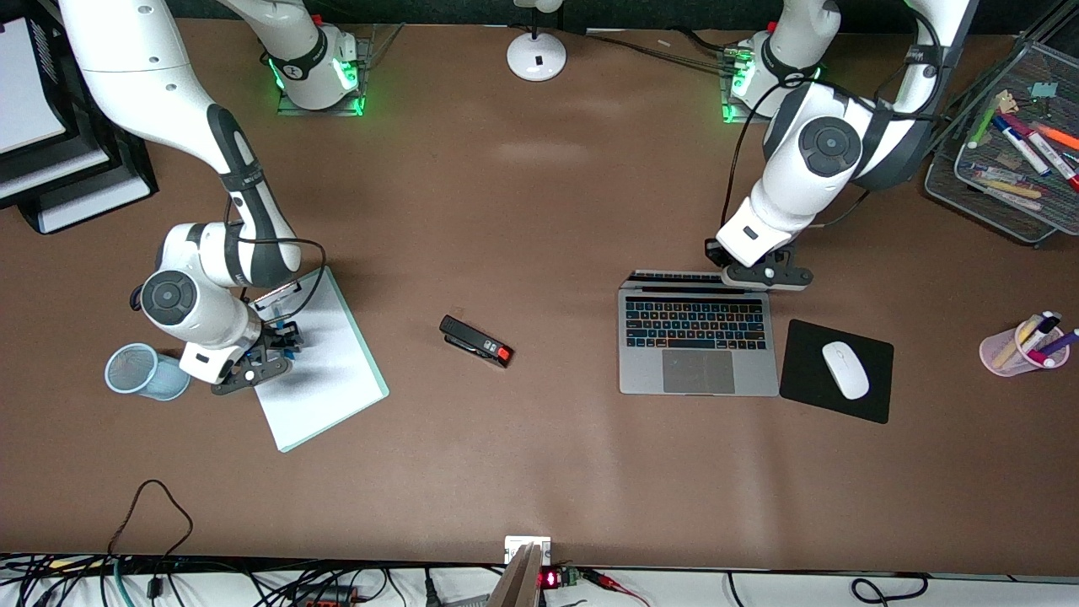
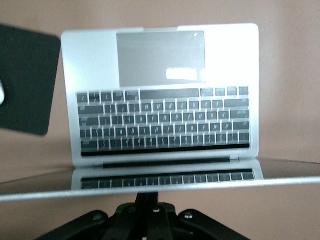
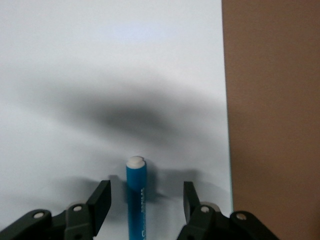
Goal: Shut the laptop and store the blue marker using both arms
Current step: 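Grasp the marker with the right gripper while the left gripper pushes the lid down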
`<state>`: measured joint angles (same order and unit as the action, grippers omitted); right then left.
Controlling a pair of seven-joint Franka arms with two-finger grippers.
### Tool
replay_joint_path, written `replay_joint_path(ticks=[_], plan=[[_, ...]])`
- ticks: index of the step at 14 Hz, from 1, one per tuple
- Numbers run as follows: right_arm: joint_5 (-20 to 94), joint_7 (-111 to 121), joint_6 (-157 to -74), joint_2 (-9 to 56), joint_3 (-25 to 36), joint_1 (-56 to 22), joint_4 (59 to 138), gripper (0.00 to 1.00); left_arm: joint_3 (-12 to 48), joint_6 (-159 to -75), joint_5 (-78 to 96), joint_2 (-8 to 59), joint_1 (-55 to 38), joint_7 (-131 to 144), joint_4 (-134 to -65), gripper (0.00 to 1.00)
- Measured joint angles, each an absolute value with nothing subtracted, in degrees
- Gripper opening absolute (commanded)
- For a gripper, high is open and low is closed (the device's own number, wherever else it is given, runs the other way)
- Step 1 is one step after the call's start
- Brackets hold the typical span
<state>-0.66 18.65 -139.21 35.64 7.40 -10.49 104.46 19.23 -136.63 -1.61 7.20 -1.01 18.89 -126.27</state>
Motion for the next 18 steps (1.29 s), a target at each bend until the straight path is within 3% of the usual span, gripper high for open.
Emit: replay_joint_path(ticks=[2, 5, 7, 18], plan=[[-0.66, 18.77, -139.21, 35.66, 7.27, -10.50, 104.63, 0.59, 19.16, -141.66, -2.08, 8.91, -0.32, 18.37, -126.26, 0.00], [-0.66, 18.93, -139.21, 35.72, 7.25, -10.50, 104.92, 0.48, 19.00, -146.00, -3.38, 12.23, 1.80, 16.05, -124.96, 0.00], [-0.66, 18.98, -139.21, 35.74, 7.10, -10.50, 105.04, 0.41, 18.95, -146.77, -5.10, 14.94, 2.72, 15.64, -122.32, 0.00], [-0.63, 19.01, -139.22, 36.20, 6.92, -10.50, 105.09, 0.24, 18.39, -147.51, -11.55, 32.95, 3.06, 15.29, -103.98, 0.00]])
